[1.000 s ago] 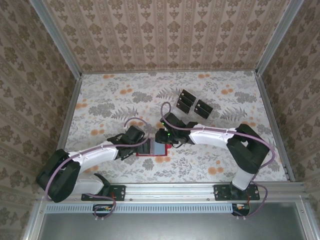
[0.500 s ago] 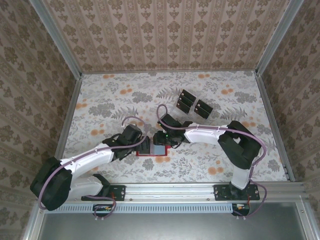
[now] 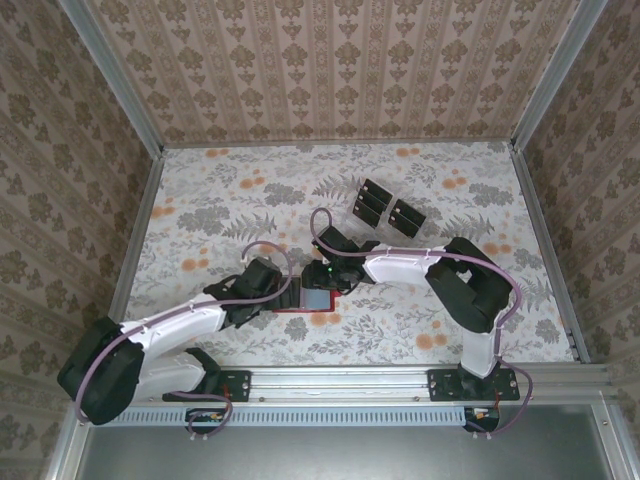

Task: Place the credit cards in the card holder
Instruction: Flip over the card slot on the card holder.

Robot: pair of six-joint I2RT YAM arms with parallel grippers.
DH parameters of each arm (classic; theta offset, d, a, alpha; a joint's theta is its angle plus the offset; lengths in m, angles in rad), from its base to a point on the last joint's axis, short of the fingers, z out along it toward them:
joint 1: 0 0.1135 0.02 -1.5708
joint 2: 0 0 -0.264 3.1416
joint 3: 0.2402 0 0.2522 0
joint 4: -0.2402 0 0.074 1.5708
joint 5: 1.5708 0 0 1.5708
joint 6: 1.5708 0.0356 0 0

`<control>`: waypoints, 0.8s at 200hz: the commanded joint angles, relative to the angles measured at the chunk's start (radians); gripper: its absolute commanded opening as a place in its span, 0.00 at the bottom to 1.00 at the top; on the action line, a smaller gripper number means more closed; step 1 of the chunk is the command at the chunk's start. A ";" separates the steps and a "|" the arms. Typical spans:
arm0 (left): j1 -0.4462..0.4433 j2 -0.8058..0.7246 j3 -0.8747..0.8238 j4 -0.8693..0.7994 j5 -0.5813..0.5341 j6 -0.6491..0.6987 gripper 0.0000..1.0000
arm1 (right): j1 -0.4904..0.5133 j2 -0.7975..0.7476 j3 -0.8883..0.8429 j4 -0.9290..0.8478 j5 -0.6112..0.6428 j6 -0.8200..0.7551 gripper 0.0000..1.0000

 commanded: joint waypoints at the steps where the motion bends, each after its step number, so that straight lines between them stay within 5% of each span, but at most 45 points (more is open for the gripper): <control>1: -0.013 -0.033 -0.023 0.028 0.011 0.029 1.00 | -0.002 0.038 -0.010 0.029 -0.049 0.060 0.49; 160: -0.120 -0.013 -0.045 0.187 -0.012 0.067 1.00 | -0.014 0.042 -0.060 0.118 -0.069 0.173 0.49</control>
